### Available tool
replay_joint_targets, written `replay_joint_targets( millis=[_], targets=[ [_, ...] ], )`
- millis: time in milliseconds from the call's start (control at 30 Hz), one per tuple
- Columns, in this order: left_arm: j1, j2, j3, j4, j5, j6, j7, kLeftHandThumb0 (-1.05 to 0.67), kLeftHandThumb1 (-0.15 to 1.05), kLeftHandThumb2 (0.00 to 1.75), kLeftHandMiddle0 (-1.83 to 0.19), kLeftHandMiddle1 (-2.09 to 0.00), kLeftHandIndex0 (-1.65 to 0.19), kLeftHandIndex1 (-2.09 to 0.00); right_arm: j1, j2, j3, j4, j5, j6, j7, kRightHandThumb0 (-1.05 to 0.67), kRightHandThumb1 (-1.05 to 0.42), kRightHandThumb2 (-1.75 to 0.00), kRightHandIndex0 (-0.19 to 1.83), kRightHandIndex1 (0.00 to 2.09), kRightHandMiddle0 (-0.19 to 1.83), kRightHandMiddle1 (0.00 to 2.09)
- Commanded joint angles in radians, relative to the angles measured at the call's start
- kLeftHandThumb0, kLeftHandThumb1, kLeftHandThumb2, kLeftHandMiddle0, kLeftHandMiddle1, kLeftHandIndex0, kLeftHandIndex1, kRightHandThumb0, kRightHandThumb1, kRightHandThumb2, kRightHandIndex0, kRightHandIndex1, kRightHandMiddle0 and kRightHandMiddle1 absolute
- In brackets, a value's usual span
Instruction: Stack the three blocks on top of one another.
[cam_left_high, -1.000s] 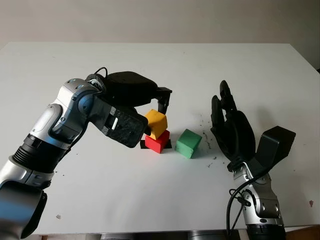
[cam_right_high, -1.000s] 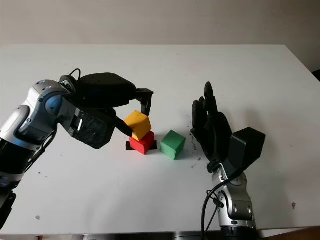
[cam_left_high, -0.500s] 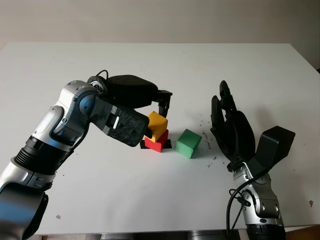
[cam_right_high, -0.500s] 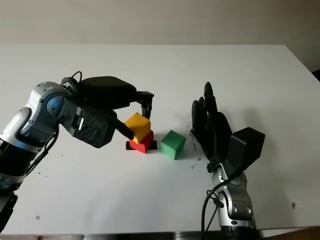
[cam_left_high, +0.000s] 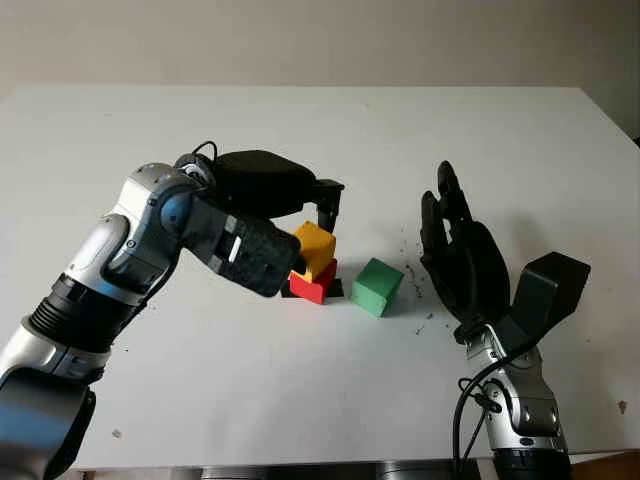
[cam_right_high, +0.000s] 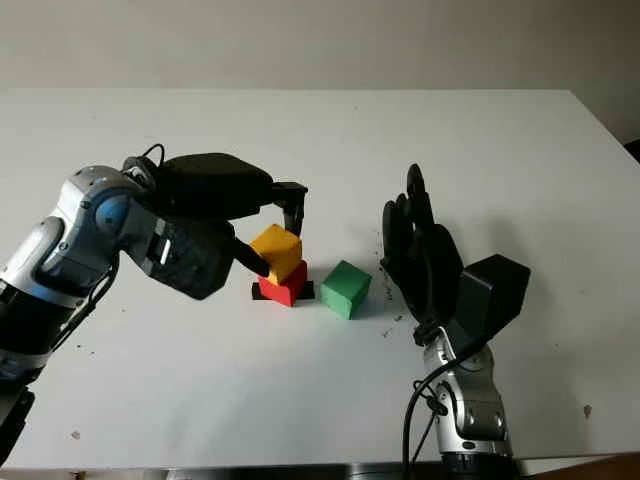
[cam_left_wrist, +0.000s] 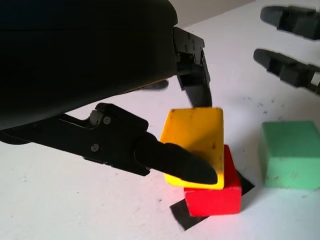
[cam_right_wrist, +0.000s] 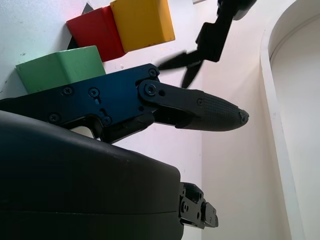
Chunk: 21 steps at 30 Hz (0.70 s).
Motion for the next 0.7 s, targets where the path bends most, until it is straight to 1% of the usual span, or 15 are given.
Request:
replay_joint_targets(
  millis=[0, 33, 133, 300, 433, 533, 667],
  targets=[
    [0.003, 0.010, -0.009, -0.009, 0.010, 0.000, -0.004, -0.59, 1.04, 0.06, 0.11, -0.03, 0.04, -0.19, 0.004, -0.004, 0.001, -0.011, -0.007, -0.007, 0.000, -0.70, -1.05, -0.61, -0.19, 0.00, -0.19, 0.00],
    [0.004, 0.010, -0.008, -0.012, 0.014, 0.001, -0.003, -0.59, 1.03, 0.06, 0.16, -0.02, 0.07, -0.12, 0.003, -0.004, 0.002, -0.010, -0.008, -0.007, 0.001, -0.70, -1.05, -0.61, -0.19, 0.00, -0.19, 0.00],
    [0.008, 0.008, -0.005, -0.018, 0.017, 0.004, -0.001, -0.59, 1.01, 0.05, 0.19, 0.00, 0.13, -0.06, 0.001, -0.004, 0.003, -0.006, -0.006, -0.006, 0.007, -0.70, -1.05, -0.61, -0.19, 0.00, -0.19, 0.00],
    [0.015, 0.003, 0.005, -0.027, -0.006, 0.014, -0.008, -0.60, 1.00, 0.05, 0.19, 0.00, 0.17, -0.04, -0.001, -0.007, 0.006, -0.003, -0.015, -0.006, 0.012, -0.71, -1.05, -0.63, -0.19, 0.00, -0.19, 0.00],
    [0.021, 0.001, 0.019, -0.041, -0.059, 0.034, -0.031, -0.58, 0.98, 0.05, 0.19, 0.00, 0.18, -0.04, 0.000, -0.005, 0.004, 0.000, -0.014, -0.007, 0.016, -0.71, -1.05, -0.63, -0.19, 0.00, -0.19, 0.00],
    [0.019, 0.006, 0.033, -0.069, -0.114, 0.077, -0.082, -0.58, 0.98, 0.05, 0.19, 0.00, 0.19, -0.04, 0.002, -0.006, 0.004, -0.003, -0.016, -0.007, 0.018, -0.71, -1.05, -0.63, -0.19, 0.00, -0.19, 0.00],
    [0.011, 0.018, 0.104, -0.113, -0.247, 0.205, -0.172, -0.65, 0.97, 0.04, 0.19, 0.00, 0.19, 0.00, 0.004, -0.008, 0.003, -0.011, -0.013, 0.001, 0.022, -0.71, -1.05, -0.63, -0.19, 0.00, -0.19, 0.00]
  ],
)
